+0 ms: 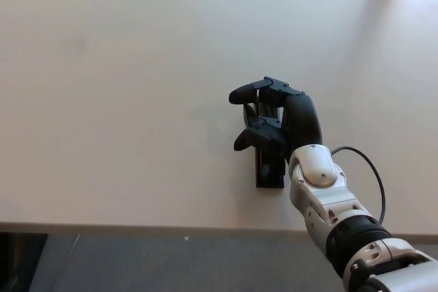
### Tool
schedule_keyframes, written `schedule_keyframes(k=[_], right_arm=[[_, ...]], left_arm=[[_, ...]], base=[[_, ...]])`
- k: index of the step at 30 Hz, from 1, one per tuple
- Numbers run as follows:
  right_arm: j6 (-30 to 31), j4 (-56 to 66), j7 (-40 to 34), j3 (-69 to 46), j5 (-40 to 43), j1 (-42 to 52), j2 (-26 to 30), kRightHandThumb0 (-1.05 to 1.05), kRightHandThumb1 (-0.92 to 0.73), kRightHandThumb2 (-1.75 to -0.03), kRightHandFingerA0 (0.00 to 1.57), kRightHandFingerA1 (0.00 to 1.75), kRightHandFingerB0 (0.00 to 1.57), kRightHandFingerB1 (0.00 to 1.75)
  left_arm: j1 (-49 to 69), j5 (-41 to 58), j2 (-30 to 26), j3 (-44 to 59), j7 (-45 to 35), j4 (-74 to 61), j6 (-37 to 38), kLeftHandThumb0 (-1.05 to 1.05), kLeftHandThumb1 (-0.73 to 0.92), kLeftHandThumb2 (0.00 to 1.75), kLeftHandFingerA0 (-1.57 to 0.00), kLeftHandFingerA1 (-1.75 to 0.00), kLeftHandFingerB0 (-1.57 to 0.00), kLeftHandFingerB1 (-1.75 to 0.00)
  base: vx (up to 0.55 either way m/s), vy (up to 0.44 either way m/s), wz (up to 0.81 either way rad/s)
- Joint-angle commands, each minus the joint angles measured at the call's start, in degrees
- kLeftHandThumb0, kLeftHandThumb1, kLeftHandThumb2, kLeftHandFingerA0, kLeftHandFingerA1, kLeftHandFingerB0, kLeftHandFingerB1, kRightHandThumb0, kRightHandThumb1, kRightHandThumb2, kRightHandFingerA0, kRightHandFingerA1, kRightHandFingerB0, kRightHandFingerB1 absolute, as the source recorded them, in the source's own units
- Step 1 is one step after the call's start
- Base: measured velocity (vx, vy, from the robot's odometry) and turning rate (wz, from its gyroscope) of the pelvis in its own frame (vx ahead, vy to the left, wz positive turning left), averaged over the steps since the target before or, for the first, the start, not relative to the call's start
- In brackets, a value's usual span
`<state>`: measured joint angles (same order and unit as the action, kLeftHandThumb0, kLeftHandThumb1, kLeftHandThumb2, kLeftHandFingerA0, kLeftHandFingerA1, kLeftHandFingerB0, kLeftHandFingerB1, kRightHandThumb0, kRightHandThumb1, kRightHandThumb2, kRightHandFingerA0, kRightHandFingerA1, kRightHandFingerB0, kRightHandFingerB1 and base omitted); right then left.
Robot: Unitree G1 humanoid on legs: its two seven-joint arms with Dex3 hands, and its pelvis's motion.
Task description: The robot uses its right hand to press on the stapler that is in the middle of the desk
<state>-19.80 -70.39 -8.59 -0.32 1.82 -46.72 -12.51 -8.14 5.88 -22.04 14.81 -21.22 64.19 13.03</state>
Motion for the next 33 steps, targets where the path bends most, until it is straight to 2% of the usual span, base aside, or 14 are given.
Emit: schedule_keyframes(k=[1, 2, 4, 5, 10, 11, 33], right_arm=[[1.94, -4.87, -0.28, 2.27, -2.73, 18.28, -6.34, -0.15, -0.8, -0.68, 1.19, 1.24, 0.74, 1.21], [0.87, -5.17, -0.28, 2.97, -3.29, 21.31, -6.51, -0.16, -0.79, -0.74, 1.16, 1.28, 0.75, 1.22], [-0.22, -5.58, -0.45, 4.41, -4.31, 25.57, -6.4, -0.15, -0.78, -0.73, 1.2, 1.2, 0.72, 1.19], [-0.4, -5.77, -0.53, 4.71, -4.41, 27.31, -6.41, -0.16, -0.77, -0.76, 1.2, 1.19, 0.78, 1.16], [-1.97, -6.37, -0.61, 5.99, -4.74, 33.22, -6.72, -0.16, -0.77, -0.76, 1.2, 1.19, 0.78, 1.16], [-1.0, -7.04, -1.29, 6.26, -4.97, 34.3, -6.81, -0.12, -0.77, -0.75, 1.16, 1.21, 0.79, 1.16], [-4.15, -7.64, -1.62, 8.67, -4.8, 41.02, -6.57, -0.12, -0.77, -0.75, 1.16, 1.21, 0.79, 1.16]], left_arm=[[8.8, 0.14, -0.13, 0.2, -0.76, 1.02, 2.39, -0.49, 0.92, 0.83, 0.0, -0.14, -0.03, -0.2], [11.26, 0.05, 0.12, 0.11, -1.03, 1.13, 3.09, -0.5, 0.92, 0.81, 0.0, -0.14, -0.04, -0.2], [14.86, -0.66, 0.43, -0.64, -1.08, 0.88, 4.17, -0.48, 0.92, 0.85, 0.0, -0.17, -0.03, -0.21], [16.49, -0.85, 0.62, -0.89, -1.13, 0.68, 4.65, -0.48, 0.92, 0.85, 0.0, -0.17, -0.03, -0.21], [21.47, -1.19, 1.01, -1.41, -1.26, 1.16, 6.06, -0.48, 0.92, 0.85, 0.0, -0.17, -0.03, -0.21], [23.05, -2.69, 0.32, -2.8, -2.63, 1.53, 10.93, -0.51, 0.92, 0.94, -0.07, -0.25, -0.01, -0.26], [27.92, -2.68, 0.12, -4.88, -2.45, 2.16, 13.38, -0.51, 0.92, 0.94, -0.07, -0.25, -0.01, -0.26]], base=[[0.0, 0.0, 0.0], [0.0, 0.0, 0.0], [0.0, 0.0, 0.0], [0.0, 0.0, 0.0], [0.0, 0.0, 0.0], [0.0, 0.0, 0.0], [0.0, 0.0, 0.0]])
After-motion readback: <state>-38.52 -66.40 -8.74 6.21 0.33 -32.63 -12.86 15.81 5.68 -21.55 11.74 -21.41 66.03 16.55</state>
